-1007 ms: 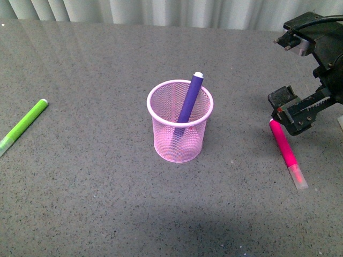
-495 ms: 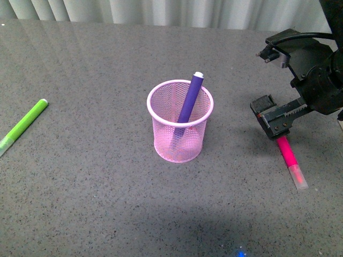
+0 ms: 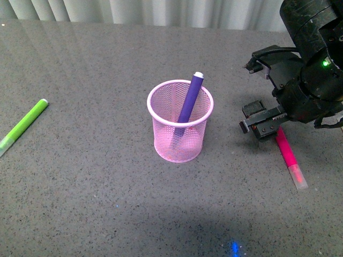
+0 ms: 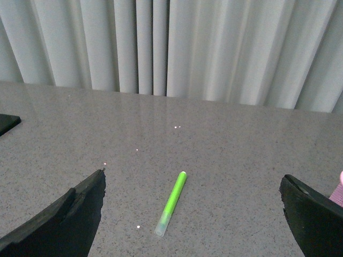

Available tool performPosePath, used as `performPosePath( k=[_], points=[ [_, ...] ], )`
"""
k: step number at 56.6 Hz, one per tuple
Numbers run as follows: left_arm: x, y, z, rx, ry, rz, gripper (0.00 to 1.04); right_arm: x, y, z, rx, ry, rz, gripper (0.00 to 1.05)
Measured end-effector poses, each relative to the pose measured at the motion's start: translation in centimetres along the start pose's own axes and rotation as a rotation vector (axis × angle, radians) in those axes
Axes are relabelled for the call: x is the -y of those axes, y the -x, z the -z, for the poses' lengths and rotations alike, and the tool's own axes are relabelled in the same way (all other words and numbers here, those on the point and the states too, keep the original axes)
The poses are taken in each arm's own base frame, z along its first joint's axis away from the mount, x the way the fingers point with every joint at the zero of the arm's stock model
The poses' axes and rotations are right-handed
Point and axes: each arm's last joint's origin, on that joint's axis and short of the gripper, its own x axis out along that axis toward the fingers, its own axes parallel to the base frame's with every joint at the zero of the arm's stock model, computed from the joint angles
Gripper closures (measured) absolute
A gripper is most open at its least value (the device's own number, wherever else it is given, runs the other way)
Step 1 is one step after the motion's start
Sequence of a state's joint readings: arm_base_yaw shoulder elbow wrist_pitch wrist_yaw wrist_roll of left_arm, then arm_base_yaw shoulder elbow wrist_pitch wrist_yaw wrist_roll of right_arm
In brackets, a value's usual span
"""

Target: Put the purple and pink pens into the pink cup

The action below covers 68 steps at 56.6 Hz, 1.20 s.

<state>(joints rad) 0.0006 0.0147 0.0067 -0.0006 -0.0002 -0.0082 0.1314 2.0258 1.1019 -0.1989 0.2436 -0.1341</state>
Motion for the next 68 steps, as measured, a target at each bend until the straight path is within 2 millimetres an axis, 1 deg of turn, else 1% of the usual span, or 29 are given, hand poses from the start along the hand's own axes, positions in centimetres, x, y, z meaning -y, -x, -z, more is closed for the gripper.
performPosePath(
  k=[4,5,7,13,20,22,30,35,36,38,39,41,42,44,46,47,49,52,54,55,57,60,68],
  points=[
    [0.0,0.0,0.0,0.000,0.000,0.000,0.08,-0.3,-0.2,0.0,-0.011,-0.005,-0.011,0.49],
    [0.0,0.0,0.0,0.000,0.000,0.000,0.08,-0.3,-0.2,0.0,-0.012,-0.006,-0.012,0.50],
    [0.0,0.0,0.0,0.000,0.000,0.000,0.08,-0.4,-0.3,0.0,-0.017,-0.009,-0.014,0.57],
    [0.0,0.0,0.0,0.000,0.000,0.000,0.08,-0.6,-0.4,0.0,-0.024,-0.014,-0.021,0.69],
    [0.0,0.0,0.0,0.000,0.000,0.000,0.08,-0.9,-0.4,0.0,-0.023,-0.016,-0.022,0.91],
    [0.0,0.0,0.0,0.000,0.000,0.000,0.08,-0.9,-0.3,-0.1,-0.017,-0.019,-0.023,0.94],
    [0.0,0.0,0.0,0.000,0.000,0.000,0.08,-0.7,0.8,-0.5,0.052,-0.033,-0.031,0.96],
    [0.0,0.0,0.0,0.000,0.000,0.000,0.08,-0.1,3.3,-1.1,0.161,-0.083,-0.048,0.96],
    [0.0,0.0,0.0,0.000,0.000,0.000,0.08,0.0,4.2,-1.4,0.197,-0.101,-0.062,0.96],
    [0.0,0.0,0.0,0.000,0.000,0.000,0.08,0.3,5.2,-1.6,0.231,-0.118,-0.074,0.96],
    [0.0,0.0,0.0,0.000,0.000,0.000,0.08,0.4,6.3,-1.9,0.269,-0.127,-0.079,0.96],
    [0.0,0.0,0.0,0.000,0.000,0.000,0.08,0.5,7.4,-2.2,0.312,-0.148,-0.081,0.96],
    [0.0,0.0,0.0,0.000,0.000,0.000,0.08,0.6,8.6,-2.4,0.357,-0.165,-0.083,0.96],
    [0.0,0.0,0.0,0.000,0.000,0.000,0.08,0.7,9.8,-2.6,0.401,-0.184,-0.089,0.96],
    [0.0,0.0,0.0,0.000,0.000,0.000,0.08,0.8,12.1,-3.0,0.485,-0.216,-0.103,0.96],
    [0.0,0.0,0.0,0.000,0.000,0.000,0.08,0.8,13.8,-3.2,0.545,-0.249,-0.111,0.96],
    [0.0,0.0,0.0,0.000,0.000,0.000,0.08,0.5,15.7,-3.4,0.614,-0.282,-0.133,0.96],
    [0.0,0.0,0.0,0.000,0.000,0.000,0.08,-0.4,17.8,-3.7,0.692,-0.358,-0.166,0.96],
    [0.0,0.0,0.0,0.000,0.000,0.000,0.08,-1.0,18.2,-3.7,0.714,-0.381,-0.179,0.96],
    [0.0,0.0,0.0,0.000,0.000,0.000,0.08,-1.6,18.4,-3.8,0.722,-0.413,-0.197,0.96],
    [0.0,0.0,0.0,0.000,0.000,0.000,0.08,-2.4,18.3,-3.8,0.724,-0.452,-0.209,0.96],
    [0.0,0.0,0.0,0.000,0.000,0.000,0.08,-3.9,17.6,-3.9,0.722,-0.518,-0.222,0.96],
    [0.0,0.0,0.0,0.000,0.000,0.000,0.08,-6.1,16.2,-4.1,0.714,-0.611,-0.232,0.96]
  ],
)
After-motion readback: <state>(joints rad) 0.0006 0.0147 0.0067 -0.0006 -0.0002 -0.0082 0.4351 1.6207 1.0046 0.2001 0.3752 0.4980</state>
